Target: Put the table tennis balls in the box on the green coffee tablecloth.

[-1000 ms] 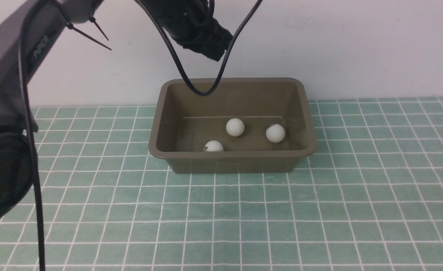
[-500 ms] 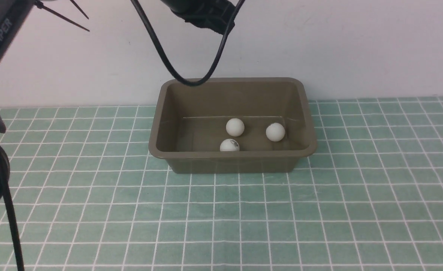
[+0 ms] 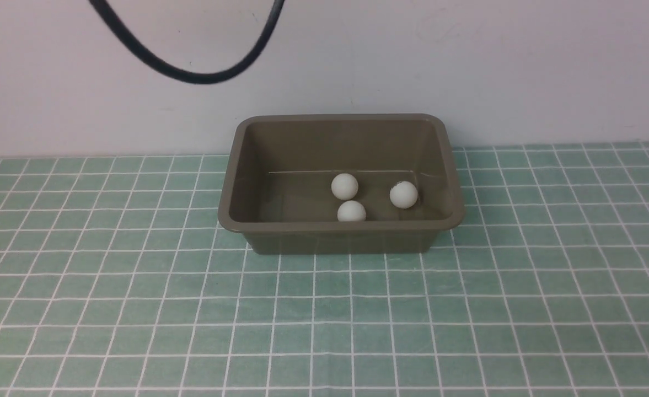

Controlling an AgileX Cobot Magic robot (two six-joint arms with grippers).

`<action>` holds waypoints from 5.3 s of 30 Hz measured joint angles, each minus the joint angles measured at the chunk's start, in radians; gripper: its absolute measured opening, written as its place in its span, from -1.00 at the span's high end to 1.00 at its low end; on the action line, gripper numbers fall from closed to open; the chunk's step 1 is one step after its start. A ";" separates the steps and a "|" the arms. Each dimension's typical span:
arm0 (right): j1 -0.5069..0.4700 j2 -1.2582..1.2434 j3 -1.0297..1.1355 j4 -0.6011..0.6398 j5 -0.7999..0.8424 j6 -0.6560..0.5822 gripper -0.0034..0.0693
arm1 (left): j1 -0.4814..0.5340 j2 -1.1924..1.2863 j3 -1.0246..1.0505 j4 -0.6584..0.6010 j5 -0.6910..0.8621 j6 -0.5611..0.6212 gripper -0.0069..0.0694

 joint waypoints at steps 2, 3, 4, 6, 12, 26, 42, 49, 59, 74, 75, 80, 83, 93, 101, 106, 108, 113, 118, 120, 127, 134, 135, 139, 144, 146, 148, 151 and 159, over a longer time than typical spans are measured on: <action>0.000 0.000 0.000 0.000 0.001 0.000 0.95 | 0.000 -0.024 0.020 -0.020 0.004 -0.009 0.83; 0.000 0.000 0.000 0.000 0.001 0.000 0.95 | 0.000 -0.042 0.036 -0.033 0.007 -0.015 0.83; 0.000 0.000 0.000 0.000 0.001 0.000 0.95 | 0.000 -0.055 0.047 -0.046 0.008 -0.019 0.83; 0.000 0.000 0.000 0.000 0.001 0.000 0.95 | 0.000 -0.089 0.078 -0.102 0.009 -0.035 0.83; 0.000 0.000 0.000 0.000 0.001 0.000 0.95 | 0.000 -0.136 0.125 -0.245 0.011 -0.135 0.83; 0.000 0.000 0.000 -0.002 0.001 0.000 0.95 | -0.006 -0.163 0.140 -0.215 0.010 0.026 0.83; 0.000 0.000 0.000 -0.002 0.001 0.008 0.95 | 0.296 -0.906 1.109 0.506 -0.524 -0.456 0.83; 0.000 0.000 0.000 -0.002 0.001 0.008 0.95 | 0.429 -1.183 1.602 0.559 -0.652 -0.604 0.83; 0.000 0.000 0.000 -0.002 0.001 0.008 0.95 | 0.437 -1.471 2.063 0.558 -0.813 -0.704 0.83; 0.000 -0.004 0.000 -0.002 0.001 0.008 0.95 | 0.437 -1.669 2.274 0.559 -0.831 -0.710 0.83; 0.000 -0.004 0.000 -0.002 0.001 0.008 0.95 | 0.437 -1.669 2.280 0.559 -0.828 -0.710 0.83; 0.000 -0.004 0.000 -0.002 0.001 0.008 0.95 | 0.437 -1.669 2.306 0.559 -0.823 -0.709 0.83; 0.000 -0.004 0.000 -0.002 0.001 0.008 0.95 | 0.437 -1.669 2.309 0.559 -0.834 -0.709 0.83; 0.000 -0.004 0.000 -0.002 0.001 0.008 0.95 | 0.437 -1.669 2.310 0.560 -0.837 -0.709 0.83; -0.012 -0.038 0.028 0.011 -0.090 0.007 0.95 | 0.437 -1.669 2.310 0.560 -0.837 -0.709 0.83; -0.018 -0.182 0.162 0.027 -0.240 0.009 0.95 | 0.437 -1.669 2.310 0.560 -0.838 -0.709 0.83; -0.018 -0.250 0.238 0.027 -0.286 0.009 0.95 | 0.437 -1.669 2.310 0.560 -0.838 -0.709 0.83; -0.018 -0.332 0.393 0.027 -0.314 0.011 0.95 | 0.437 -1.669 2.310 0.561 -0.838 -0.709 0.83; -0.018 -0.335 0.408 0.037 -0.359 0.011 0.95 | 0.437 -1.669 2.310 0.562 -0.838 -0.709 0.83; -0.018 -0.335 0.408 0.040 -0.360 0.011 0.95 | 0.437 -1.669 2.310 0.562 -0.838 -0.709 0.83; -0.018 -0.335 0.408 0.040 -0.360 0.011 0.95 | 0.437 -1.669 2.310 0.562 -0.838 -0.709 0.83; -0.018 -0.335 0.408 0.040 -0.360 0.011 0.95 | 0.437 -1.669 2.310 0.562 -0.838 -0.709 0.83; -0.018 -0.335 0.408 0.040 -0.360 0.011 0.95 | 0.437 -1.669 2.310 0.562 -0.838 -0.709 0.83; -0.018 -0.335 0.408 0.040 -0.360 0.011 0.95 | 0.437 -1.669 2.310 0.562 -0.838 -0.709 0.83; -0.018 -0.335 0.408 0.040 -0.360 0.011 0.95 | 0.437 -1.669 2.310 0.562 -0.838 -0.709 0.83; -0.018 -0.335 0.408 0.040 -0.360 0.011 0.95 | 0.437 -1.669 2.310 0.562 -0.838 -0.709 0.83; -0.018 -0.335 0.408 0.040 -0.360 0.011 0.95 | 0.437 -1.669 2.310 0.562 -0.838 -0.709 0.83; -0.018 -0.335 0.408 0.040 -0.360 0.011 0.95 | 0.437 -1.669 2.310 0.562 -0.838 -0.709 0.83; -0.018 -0.335 0.408 0.040 -0.360 0.011 0.95 | 0.437 -1.669 2.310 0.562 -0.838 -0.709 0.83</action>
